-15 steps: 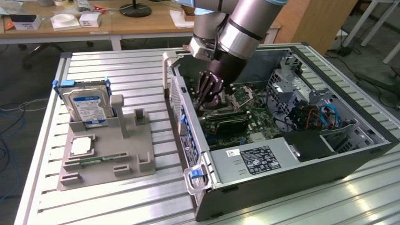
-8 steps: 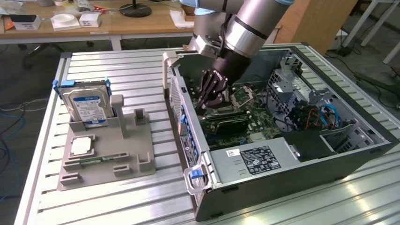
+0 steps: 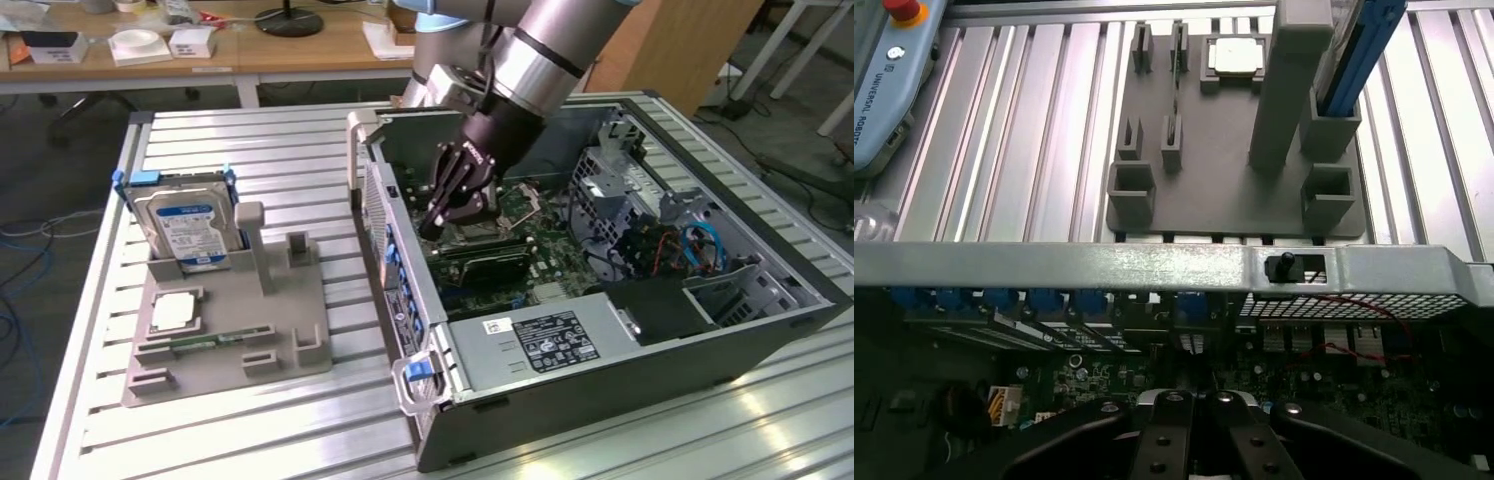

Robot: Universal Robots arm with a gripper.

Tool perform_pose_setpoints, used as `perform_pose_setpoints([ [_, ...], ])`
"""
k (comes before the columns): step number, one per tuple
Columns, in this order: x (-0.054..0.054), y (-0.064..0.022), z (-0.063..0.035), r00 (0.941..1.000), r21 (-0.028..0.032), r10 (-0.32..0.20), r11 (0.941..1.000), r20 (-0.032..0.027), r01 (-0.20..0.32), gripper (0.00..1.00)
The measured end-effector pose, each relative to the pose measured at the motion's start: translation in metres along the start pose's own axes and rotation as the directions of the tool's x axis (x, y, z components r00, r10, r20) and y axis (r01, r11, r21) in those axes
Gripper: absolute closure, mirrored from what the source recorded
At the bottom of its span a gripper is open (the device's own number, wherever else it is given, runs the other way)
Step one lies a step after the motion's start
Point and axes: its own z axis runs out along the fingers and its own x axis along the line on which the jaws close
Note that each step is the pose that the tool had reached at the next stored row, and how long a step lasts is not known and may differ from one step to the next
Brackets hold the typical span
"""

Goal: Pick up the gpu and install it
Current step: 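Press down on the gpu until it lock into place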

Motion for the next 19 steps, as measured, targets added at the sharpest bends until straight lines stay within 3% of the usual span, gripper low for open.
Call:
perform_pose_setpoints([
  [3,0.0012,-0.0017,-0.002,1.0,-0.0166,-0.001,0.9999,-0.0007,0.001,0.9],
  [5,0.0029,-0.0021,-0.002,1.0,-0.023,-0.002,0.9997,-0.0006,0.002,0.9],
  [19,0.0099,0.0007,0.0008,1.0,-0.0243,-0.001,0.9997,-0.0034,0.0,0.9],
])
